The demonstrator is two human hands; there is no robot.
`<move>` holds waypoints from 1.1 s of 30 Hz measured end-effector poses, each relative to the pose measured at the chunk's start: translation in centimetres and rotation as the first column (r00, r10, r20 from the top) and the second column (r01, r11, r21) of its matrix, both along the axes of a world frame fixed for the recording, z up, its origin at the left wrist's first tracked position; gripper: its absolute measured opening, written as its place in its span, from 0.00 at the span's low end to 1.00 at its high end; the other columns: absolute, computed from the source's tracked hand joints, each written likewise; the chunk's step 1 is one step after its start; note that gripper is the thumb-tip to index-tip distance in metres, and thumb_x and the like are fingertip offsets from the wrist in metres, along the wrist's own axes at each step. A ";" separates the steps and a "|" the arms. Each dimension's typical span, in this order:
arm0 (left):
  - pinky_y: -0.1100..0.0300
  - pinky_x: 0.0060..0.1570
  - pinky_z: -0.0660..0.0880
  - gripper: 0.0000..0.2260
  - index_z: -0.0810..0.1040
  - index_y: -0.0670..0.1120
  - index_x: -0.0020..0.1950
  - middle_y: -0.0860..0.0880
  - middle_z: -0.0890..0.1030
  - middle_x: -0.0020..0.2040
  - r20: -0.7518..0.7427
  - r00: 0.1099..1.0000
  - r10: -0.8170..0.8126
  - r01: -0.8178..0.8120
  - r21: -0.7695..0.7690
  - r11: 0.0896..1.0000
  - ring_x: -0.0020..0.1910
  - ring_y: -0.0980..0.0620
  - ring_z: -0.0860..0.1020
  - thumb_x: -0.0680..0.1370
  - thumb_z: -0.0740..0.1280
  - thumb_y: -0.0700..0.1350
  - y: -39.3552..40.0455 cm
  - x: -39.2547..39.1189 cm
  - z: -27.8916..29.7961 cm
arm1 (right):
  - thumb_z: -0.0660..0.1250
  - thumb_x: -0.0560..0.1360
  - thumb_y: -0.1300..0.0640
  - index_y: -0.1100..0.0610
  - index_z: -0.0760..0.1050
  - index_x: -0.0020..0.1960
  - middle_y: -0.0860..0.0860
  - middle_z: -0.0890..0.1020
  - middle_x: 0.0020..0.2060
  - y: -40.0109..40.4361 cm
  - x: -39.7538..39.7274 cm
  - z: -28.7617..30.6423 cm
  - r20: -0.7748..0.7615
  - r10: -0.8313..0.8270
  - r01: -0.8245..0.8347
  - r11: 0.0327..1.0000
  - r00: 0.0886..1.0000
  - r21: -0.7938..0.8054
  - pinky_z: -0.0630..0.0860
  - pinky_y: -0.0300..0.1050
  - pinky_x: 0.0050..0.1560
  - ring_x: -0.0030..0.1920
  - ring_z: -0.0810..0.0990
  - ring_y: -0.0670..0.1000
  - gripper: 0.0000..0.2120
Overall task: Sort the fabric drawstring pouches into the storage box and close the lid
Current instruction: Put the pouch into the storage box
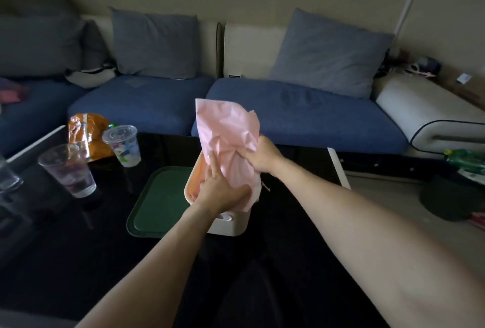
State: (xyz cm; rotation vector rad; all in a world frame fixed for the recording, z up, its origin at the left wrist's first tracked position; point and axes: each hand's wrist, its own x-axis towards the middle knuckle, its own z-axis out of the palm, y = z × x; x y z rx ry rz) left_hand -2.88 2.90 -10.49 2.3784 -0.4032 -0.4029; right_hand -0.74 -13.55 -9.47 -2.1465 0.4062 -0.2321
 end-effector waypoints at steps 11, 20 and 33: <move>0.48 0.69 0.67 0.59 0.29 0.58 0.77 0.45 0.55 0.79 -0.162 0.969 -0.184 0.209 0.152 0.966 0.72 0.40 0.65 0.66 0.74 0.58 0.1 1.4 0.1 | 0.46 0.84 0.39 0.47 0.64 0.77 0.49 0.59 0.80 -2.4 -1.5 -0.9 -0.341 0.190 -0.372 0.697 0.920 -0.613 0.64 0.58 0.73 0.78 0.59 0.54 0.26; 0.41 0.73 0.54 0.48 0.51 0.65 0.78 0.45 0.56 0.75 0.122 0.855 -0.505 0.407 0.448 0.796 0.75 0.38 0.54 0.66 0.77 0.56 -2.7 -0.7 2.3 | 0.52 0.74 0.24 0.53 0.76 0.67 0.56 0.80 0.62 -4.7 -12.3 2.6 -0.590 0.039 -0.420 0.740 0.807 -0.525 0.72 0.54 0.64 0.62 0.77 0.59 0.39; 0.42 0.73 0.59 0.34 0.57 0.51 0.79 0.44 0.71 0.72 0.086 0.788 -0.610 0.446 0.604 0.661 0.71 0.41 0.69 0.77 0.71 0.47 -7.3 0.2 2.5 | 0.82 0.62 0.49 0.50 0.65 0.69 0.53 0.64 0.64 -6.3 -10.1 4.5 -0.392 -0.087 -0.268 0.594 0.916 -0.758 0.73 0.49 0.49 0.67 0.65 0.57 0.41</move>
